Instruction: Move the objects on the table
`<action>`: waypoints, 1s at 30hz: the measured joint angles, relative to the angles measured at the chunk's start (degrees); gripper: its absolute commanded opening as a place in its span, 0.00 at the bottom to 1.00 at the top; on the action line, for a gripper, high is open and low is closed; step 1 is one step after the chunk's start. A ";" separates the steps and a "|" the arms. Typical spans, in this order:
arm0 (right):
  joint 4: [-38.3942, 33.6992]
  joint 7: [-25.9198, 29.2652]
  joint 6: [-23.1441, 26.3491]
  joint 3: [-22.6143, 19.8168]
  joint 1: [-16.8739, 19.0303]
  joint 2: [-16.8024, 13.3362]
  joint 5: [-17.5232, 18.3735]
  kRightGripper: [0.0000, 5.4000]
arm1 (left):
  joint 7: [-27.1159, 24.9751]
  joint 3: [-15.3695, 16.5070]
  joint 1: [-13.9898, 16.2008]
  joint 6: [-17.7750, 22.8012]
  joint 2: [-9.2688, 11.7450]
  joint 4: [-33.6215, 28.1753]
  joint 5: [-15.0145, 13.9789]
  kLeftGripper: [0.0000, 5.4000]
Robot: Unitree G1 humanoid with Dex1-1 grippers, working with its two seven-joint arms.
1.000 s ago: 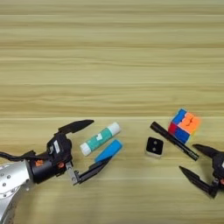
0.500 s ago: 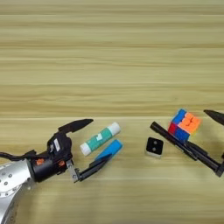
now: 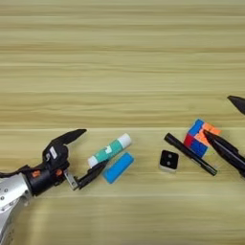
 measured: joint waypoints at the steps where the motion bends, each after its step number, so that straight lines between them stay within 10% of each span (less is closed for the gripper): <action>1: -0.40 -0.03 0.10 -0.01 -0.01 0.07 0.37 0.99 | 0.16 0.00 -0.20 0.00 0.00 0.49 0.12 1.00; 30: -4.89 -4.73 2.56 -0.33 -4.63 2.59 1.29 0.99 | -1.41 -3.61 -1.00 -0.65 -1.96 5.83 2.42 1.00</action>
